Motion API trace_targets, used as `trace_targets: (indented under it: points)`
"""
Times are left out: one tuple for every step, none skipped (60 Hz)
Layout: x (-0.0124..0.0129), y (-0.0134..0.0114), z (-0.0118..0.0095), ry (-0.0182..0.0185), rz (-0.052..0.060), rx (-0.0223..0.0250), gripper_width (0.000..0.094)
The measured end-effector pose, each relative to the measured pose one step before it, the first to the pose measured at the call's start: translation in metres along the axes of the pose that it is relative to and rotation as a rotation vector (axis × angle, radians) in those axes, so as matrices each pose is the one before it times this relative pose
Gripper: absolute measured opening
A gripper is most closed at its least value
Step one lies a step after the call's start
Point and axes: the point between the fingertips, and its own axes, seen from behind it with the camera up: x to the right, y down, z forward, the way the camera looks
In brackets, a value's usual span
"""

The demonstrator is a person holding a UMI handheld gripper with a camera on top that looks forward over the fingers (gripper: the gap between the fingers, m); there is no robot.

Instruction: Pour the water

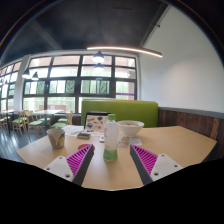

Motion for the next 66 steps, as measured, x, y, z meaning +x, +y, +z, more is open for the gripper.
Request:
trace_targets:
  points:
    - [-0.00309, 0.00079, 0.00908, 0.00005, -0.0071, 0.00187, 0.0817]
    - [-0.003, -0.00018, 0.00927, 0.00159, -0.0055, 0.00332, 0.0809]
    - [-0.00326, -0.00054, 0.00968, 0.00109, -0.0038, 0.00369, 0.0804]
    - [0.00297, 0.00144, 0.00377, -0.00197, -0.0029, 0.00282, 0.0804]
    - [-0.00679, -0.00169, 0.01501, 0.00431, -0.0002, -0.00175, 0.0805]
    - [-0.00225, -0.00068, 0.00957, 0.00207, -0.0014, -0.00178, 0.0807]
    - [-0.00217, 0.00026, 0.00931, 0.00145, -0.0014, -0.00271, 0.0806]
    - [-0.00158, 0.00052, 0.00956, 0.00238, -0.0005, -0.00313, 0.0806]
    - [-0.0005, 0.00096, 0.0094, 0.00627, -0.0008, -0.00503, 0.0806]
    - [0.00067, 0.00126, 0.00975, 0.01142, -0.0004, -0.0067, 0.0806]
    - [0.00703, 0.00417, 0.00705, 0.01413, 0.0005, -0.00522, 0.0806]
    - [0.00011, -0.00006, 0.00895, 0.01574, 0.0017, -0.00541, 0.0807]
    - [0.00161, -0.00056, 0.00846, 0.01492, 0.0039, -0.00249, 0.0806]
    - [0.00145, -0.00098, 0.00824, 0.01313, 0.0046, -0.00084, 0.0804]
    - [0.0017, -0.00047, 0.00783, 0.01088, 0.005, -0.00178, 0.0805]
    - [0.00115, -0.00066, 0.00739, 0.00876, 0.0048, -0.00128, 0.0806]
    - [0.00086, -0.00118, 0.00718, 0.00571, 0.0041, 0.0012, 0.0803]
    - [0.00069, -0.00135, 0.00664, 0.00368, 0.0037, 0.00305, 0.0805]
    - [0.00094, -0.00148, 0.00669, 0.0032, 0.0038, 0.00335, 0.0806]
    - [0.00074, -0.00136, 0.00573, 0.00266, 0.0038, 0.00345, 0.0802]
    - [0.00034, -0.00132, 0.00527, 0.00063, 0.0028, 0.00388, 0.0793]
    - [0.00583, -0.00044, 0.00195, -0.0011, 0.0013, 0.00409, 0.0774]
    - [-0.00211, 0.0004, 0.00426, -0.00223, 0.0006, 0.00531, 0.0744]
    - [0.00048, -0.00048, 0.00377, 0.00144, 0.0025, 0.00314, 0.067]
    - [-0.00167, 0.00087, 0.00338, -0.00545, 0.0014, -0.00069, 0.0568]
    - [-0.00297, 0.00134, 0.00431, -0.01164, 0.0088, -0.00232, 0.0466]
    - [-0.0012, 0.00464, 0.00292, -0.00391, 0.0129, -0.01418, 0.0467]
    - [0.00035, 0.00036, 0.00046, 0.00045, 0.0053, -0.00056, 0.0469]
    - [-0.00138, -0.00366, -0.00026, -0.00441, 0.0005, 0.01958, 0.0465]
    - [-0.00193, -0.00166, 0.00189, -0.00513, -0.0061, 0.01627, 0.0441]
    - [-0.00114, 0.00372, 0.00107, -0.00568, -0.0072, -0.00733, 0.0421]
    - [-0.00147, -0.00186, 0.00183, -0.00225, -0.0018, 0.00411, 0.042]
    - [0.00007, -0.0017, 0.00057, -0.0015, 0.0007, 0.00971, 0.0395]
    - [-0.0016, 0.0022, 0.00224, 0.00119, 0.0024, -0.00536, 0.0386]
    - [0.00026, 0.00007, -0.00021, -0.00021, 0.0051, -0.00075, 0.0386]
    - [-0.00027, -0.00044, 0.0, -0.00303, 0.001, 0.00208, 0.0362]
    - [0.00017, 0.00097, -0.00008, -0.00073, 0.0035, -0.00454, 0.0361]
    - [0.00002, -0.00009, 0.00016, -0.00124, 0.004, -0.00032, 0.035]
    - [-0.0004, 0.00032, 0.0003, -0.00232, 0.0012, -0.00248, 0.0332]
    - [-0.00013, 0.0003, 0.00005, -0.00036, 0.0039, -0.00268, 0.0332]
    - [-0.00001, -0.00006, 0.00017, 0.00076, 0.0028, -0.00059, 0.0332]
    - [0.0006, -0.00024, 0.00041, 0.00007, -0.001, -0.00089, 0.0311]
    - [-0.00062, 0.00008, 0.00015, -0.00077, -0.0049, -0.00207, 0.0306]
    - [-0.00059, 0.00017, -0.00036, 0.00049, -0.0062, -0.00153, 0.0304]
    - [-0.00028, -0.00005, -0.00029, 0.00041, -0.008, -0.00075, 0.0303]
    - [-0.00008, 0.00052, -0.00013, 0.00132, -0.0082, -0.00289, 0.0304]
    - [0.00018, -0.00009, -0.0007, 0.0015, -0.0078, -0.00204, 0.0304]
    - [-0.00087, -0.00008, -0.00036, 0.00001, -0.0079, -0.00348, 0.0303]
    - [-0.00198, -0.00043, -0.00014, -0.00256, -0.0097, -0.00322, 0.0303]
    - [-0.00253, -0.00039, 0.00005, -0.0037, -0.0134, -0.00562, 0.0304]
    - [-0.00249, -0.00038, -0.00023, -0.00191, -0.0168, -0.00857, 0.0303]
    - [-0.0026, -0.00084, -0.00037, -0.00015, -0.019, -0.00948, 0.0302]
    - [-0.00525, 0.00225, -0.00077, 0.00259, -0.0203, -0.0048, 0.0302]
    - [-0.00396, -0.00298, -0.0007, -0.00232, -0.0256, -0.00297, 0.0304]
    - [-0.0042, -0.00451, -0.00115, -0.00302, -0.0312, 0.00312, 0.0304]
    - [-0.00382, -0.00573, -0.00089, -0.00134, -0.037, 0.00672, 0.0305]
    - [-0.00346, -0.0066, -0.00108, 0.0014, -0.0435, 0.0084, 0.0304]
    - [-0.00305, -0.00713, -0.00115, 0.00479, -0.0494, 0.00749, 0.0304]
    - [-0.00258, -0.00757, -0.00115, 0.00764, -0.0555, 0.00736, 0.0304]
    - [0.00421, -0.0096, -0.00274, -0.00031, -0.0567, 0.00256, 0.0304]
    - [-0.00404, -0.00914, -0.00344, 0.01239, -0.0623, 0.01207, 0.0304]
    - [-0.00981, -0.00657, 0.00382, 0.0159, -0.0595, 0.01528, 0.0303]
    - [-0.00366, -0.00948, -0.00082, 0.00904, -0.061, 0.01137, 0.0303]
    - [-0.00465, -0.01026, -0.00053, 0.00787, -0.0615, 0.01052, 0.0303]
    - [-0.00462, -0.01029, -0.00018, 0.00665, -0.0629, 0.01108, 0.0304]
    - [-0.00506, -0.0106, -0.00012, 0.00472, -0.065, 0.01159, 0.0304]
